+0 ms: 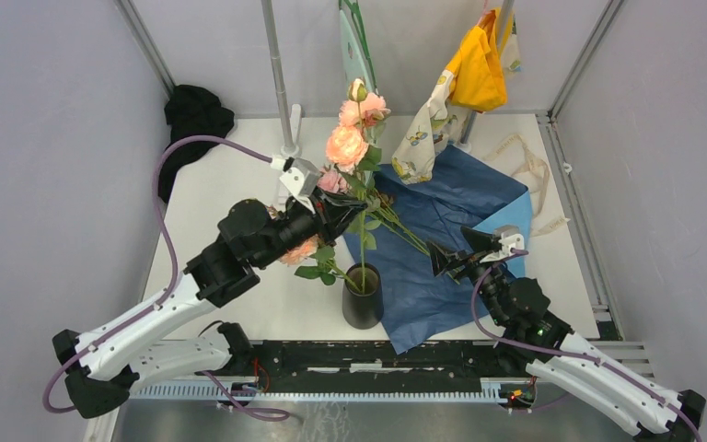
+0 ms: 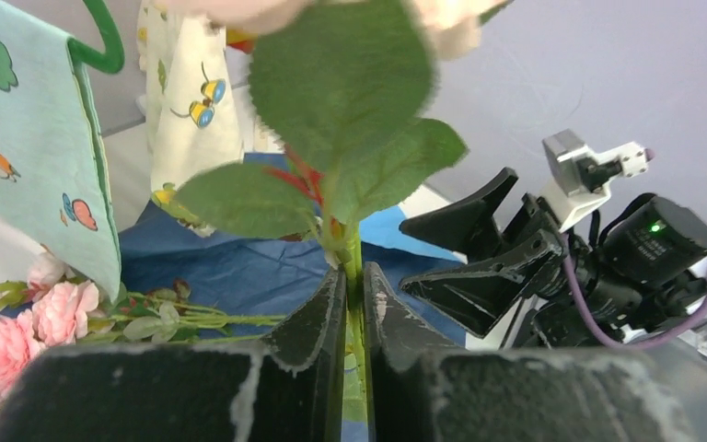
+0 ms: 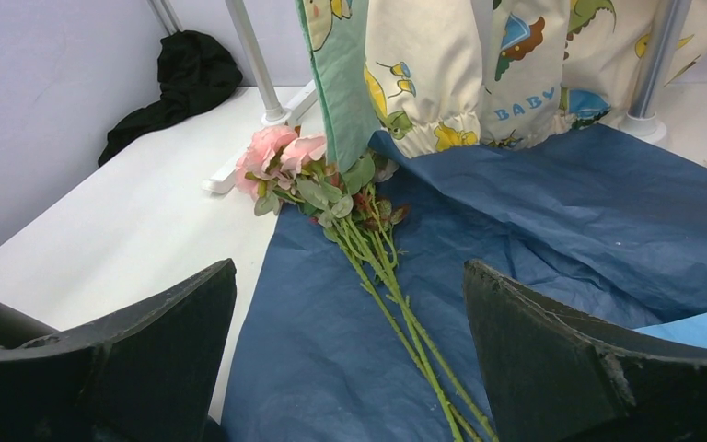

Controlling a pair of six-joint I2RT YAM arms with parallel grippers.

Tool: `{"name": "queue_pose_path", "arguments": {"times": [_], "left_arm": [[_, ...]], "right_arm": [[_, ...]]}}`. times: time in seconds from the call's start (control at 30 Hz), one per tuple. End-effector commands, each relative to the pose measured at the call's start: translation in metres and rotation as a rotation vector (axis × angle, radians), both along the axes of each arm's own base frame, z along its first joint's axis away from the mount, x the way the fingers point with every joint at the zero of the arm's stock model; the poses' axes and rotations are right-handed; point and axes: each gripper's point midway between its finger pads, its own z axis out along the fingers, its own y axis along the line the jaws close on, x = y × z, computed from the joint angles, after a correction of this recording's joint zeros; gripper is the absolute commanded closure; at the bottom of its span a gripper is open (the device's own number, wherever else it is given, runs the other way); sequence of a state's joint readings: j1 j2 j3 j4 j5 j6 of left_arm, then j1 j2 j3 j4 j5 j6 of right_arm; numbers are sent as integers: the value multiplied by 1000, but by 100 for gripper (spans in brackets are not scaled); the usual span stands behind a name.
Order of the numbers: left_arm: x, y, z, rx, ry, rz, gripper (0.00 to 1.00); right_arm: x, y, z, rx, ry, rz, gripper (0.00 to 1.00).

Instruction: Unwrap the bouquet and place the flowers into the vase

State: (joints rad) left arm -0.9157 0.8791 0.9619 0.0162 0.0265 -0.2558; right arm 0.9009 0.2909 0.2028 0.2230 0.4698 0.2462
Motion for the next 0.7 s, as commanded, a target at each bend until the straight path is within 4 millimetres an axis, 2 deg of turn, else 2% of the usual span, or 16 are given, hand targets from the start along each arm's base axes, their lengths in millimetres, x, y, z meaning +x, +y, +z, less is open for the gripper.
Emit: {"name": "queue_pose_path", "arguments": {"times": [0.0, 0.2, 0.3, 0.53, 0.67], "left_arm": [[6, 3, 9, 75, -92, 83, 78], [6, 12, 11, 131, -118, 141, 49], [6, 19, 15, 130, -122, 166, 40], [11, 39, 30, 118, -130, 253, 37], [16, 55, 48, 85, -148, 333, 37]], "right_arm": [[2, -1, 13, 34, -32, -13, 2], [2, 1, 15, 29, -37, -6, 2], [2, 2, 15, 32, -39, -1, 2], [2, 6, 14, 31, -39, 17, 2], [4, 10, 10, 7, -23, 23, 2]]}}
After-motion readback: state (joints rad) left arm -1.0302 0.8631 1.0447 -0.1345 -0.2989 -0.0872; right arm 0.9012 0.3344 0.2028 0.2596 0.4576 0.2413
